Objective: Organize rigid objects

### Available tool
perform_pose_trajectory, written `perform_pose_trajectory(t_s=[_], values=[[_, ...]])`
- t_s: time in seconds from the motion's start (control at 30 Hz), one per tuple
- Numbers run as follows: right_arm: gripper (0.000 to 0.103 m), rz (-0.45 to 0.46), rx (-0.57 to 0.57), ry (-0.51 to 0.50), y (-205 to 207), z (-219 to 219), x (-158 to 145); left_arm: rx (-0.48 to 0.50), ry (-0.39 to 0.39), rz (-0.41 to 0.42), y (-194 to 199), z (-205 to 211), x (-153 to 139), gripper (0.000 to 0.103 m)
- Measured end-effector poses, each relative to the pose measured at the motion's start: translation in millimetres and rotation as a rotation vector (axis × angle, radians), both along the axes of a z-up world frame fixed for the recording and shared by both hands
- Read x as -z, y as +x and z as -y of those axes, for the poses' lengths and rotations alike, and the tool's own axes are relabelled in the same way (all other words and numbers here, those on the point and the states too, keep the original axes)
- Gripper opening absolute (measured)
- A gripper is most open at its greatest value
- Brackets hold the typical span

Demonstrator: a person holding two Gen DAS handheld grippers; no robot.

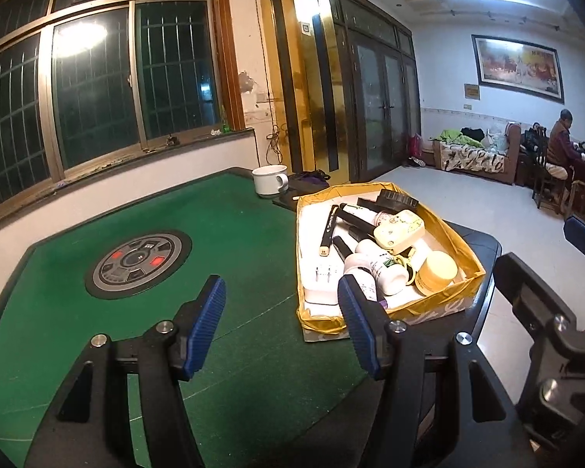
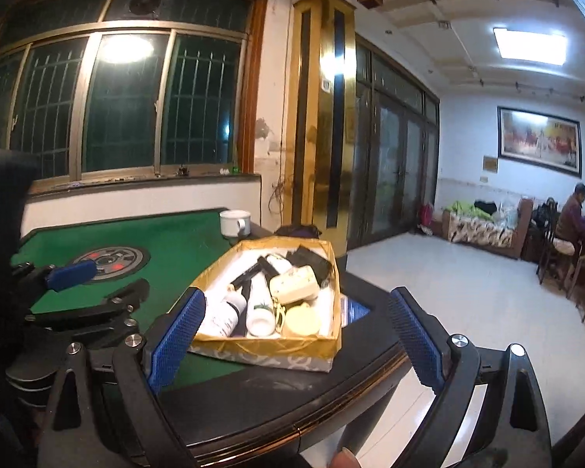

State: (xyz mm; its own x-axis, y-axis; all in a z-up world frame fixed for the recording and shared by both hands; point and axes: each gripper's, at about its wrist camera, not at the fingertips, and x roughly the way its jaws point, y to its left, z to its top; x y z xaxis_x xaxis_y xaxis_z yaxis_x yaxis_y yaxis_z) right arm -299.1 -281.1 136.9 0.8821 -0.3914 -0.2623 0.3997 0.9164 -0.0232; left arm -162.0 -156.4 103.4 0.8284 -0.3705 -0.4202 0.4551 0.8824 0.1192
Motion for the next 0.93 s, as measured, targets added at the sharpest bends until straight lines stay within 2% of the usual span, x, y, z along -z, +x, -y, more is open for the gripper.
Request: perform_pose_trajectory(t_s=[0.83, 0.93], values=[[0.092, -0.036, 0.034, 0.049, 4.9, 16.0, 9.4, -0.051, 0.038, -0.039, 9.5, 1.9, 3.6, 0.059], [0.092, -0.039, 0.037, 0.059, 5.1, 17.7, 10.1, -0.03, 0.041, -0.052, 9.6, 3.0, 5.5, 0.059]])
